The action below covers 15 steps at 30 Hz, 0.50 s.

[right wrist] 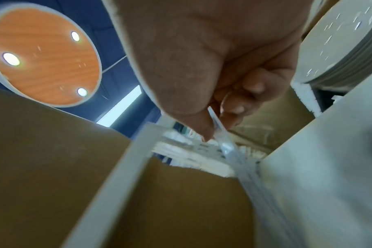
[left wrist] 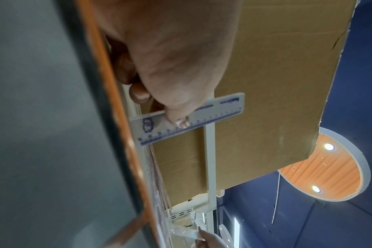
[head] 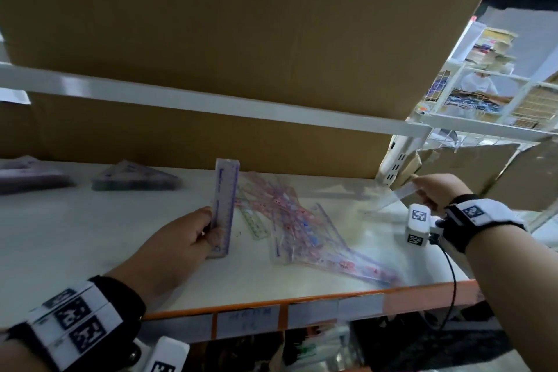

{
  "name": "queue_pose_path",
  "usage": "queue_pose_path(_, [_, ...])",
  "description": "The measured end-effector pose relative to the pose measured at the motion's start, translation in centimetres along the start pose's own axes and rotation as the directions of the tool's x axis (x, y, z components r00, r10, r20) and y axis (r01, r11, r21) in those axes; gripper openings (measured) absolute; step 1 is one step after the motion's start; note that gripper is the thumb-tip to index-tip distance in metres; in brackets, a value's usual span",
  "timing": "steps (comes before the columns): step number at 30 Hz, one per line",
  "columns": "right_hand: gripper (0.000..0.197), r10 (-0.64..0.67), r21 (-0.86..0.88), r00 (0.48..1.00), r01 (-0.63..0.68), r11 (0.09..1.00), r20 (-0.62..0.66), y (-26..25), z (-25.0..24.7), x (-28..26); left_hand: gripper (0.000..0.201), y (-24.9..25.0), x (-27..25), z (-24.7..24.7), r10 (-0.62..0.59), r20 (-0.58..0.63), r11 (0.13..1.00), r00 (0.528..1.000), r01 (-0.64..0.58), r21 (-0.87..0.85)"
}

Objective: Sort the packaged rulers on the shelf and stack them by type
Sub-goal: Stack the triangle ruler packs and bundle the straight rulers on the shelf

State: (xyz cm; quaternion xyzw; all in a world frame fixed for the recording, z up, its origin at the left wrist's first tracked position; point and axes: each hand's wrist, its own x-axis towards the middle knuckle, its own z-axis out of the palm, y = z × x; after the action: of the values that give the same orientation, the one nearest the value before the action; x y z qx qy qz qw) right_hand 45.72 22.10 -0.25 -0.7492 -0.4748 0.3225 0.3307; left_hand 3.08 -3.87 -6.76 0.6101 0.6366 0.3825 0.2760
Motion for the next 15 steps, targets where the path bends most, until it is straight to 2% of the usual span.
queue_pose_path(3, [0.013,-0.109,0.309,0.991,0.082,0.948,0.073,-1.6,0.5,-3.2,0.007,0.0,0.0,0.0,0.009,-0.019,1.000,1.000,-0.009,0.018])
queue_pose_path(5, [0.007,-0.194,0.446,0.973,0.119,0.887,0.127,-2.1,1.2,-6.3,0.006,0.1,0.0,0.1,0.012,-0.037,1.000,0.999,-0.012,0.009])
queue_pose_path(7, [0.001,-0.228,0.514,0.959,0.112,0.851,0.169,-2.1,2.3,-10.0,0.008,0.2,-0.1,0.2,0.002,-0.044,1.000,0.999,-0.003,-0.021])
queue_pose_path(11, [0.010,-0.262,0.661,0.938,0.049,0.749,0.227,-0.9,5.9,-17.2,0.010,0.4,-0.1,0.2,-0.051,-0.056,0.997,0.997,0.047,-0.062])
queue_pose_path(15, [0.008,-0.292,0.724,0.895,-0.047,0.688,0.336,-0.6,11.1,-22.3,0.016,0.7,-0.1,0.2,-0.089,-0.086,0.986,0.992,0.075,-0.152])
